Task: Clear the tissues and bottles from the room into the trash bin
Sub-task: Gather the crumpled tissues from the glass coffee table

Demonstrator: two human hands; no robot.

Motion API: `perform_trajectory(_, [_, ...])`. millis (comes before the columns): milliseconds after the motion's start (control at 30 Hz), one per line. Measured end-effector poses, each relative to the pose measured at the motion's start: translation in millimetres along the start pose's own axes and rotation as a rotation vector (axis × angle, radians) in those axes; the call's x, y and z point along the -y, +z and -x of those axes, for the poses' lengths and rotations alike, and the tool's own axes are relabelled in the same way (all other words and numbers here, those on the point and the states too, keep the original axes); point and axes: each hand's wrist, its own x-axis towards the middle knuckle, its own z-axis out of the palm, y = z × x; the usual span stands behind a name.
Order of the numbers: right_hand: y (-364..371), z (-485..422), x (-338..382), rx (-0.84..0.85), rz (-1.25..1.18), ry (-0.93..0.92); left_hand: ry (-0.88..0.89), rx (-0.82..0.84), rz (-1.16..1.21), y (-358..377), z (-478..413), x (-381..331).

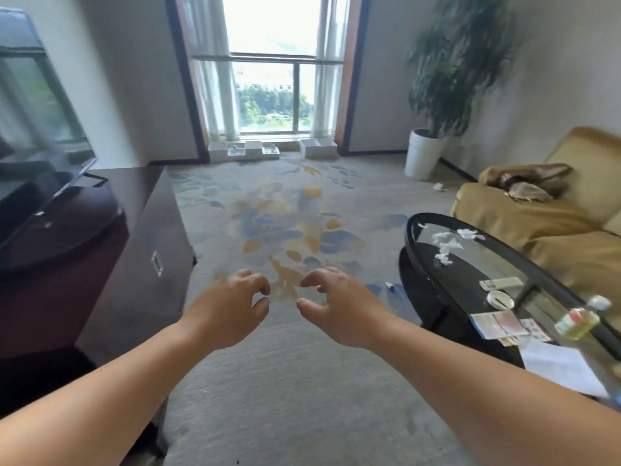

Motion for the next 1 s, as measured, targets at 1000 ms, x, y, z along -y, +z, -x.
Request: perform_trajectory(1000, [-135.0, -169.5, -284.6, -0.249, -0.097, 0.510, 0.479, 0.225, 0.000, 112.6, -410.7, -148.1])
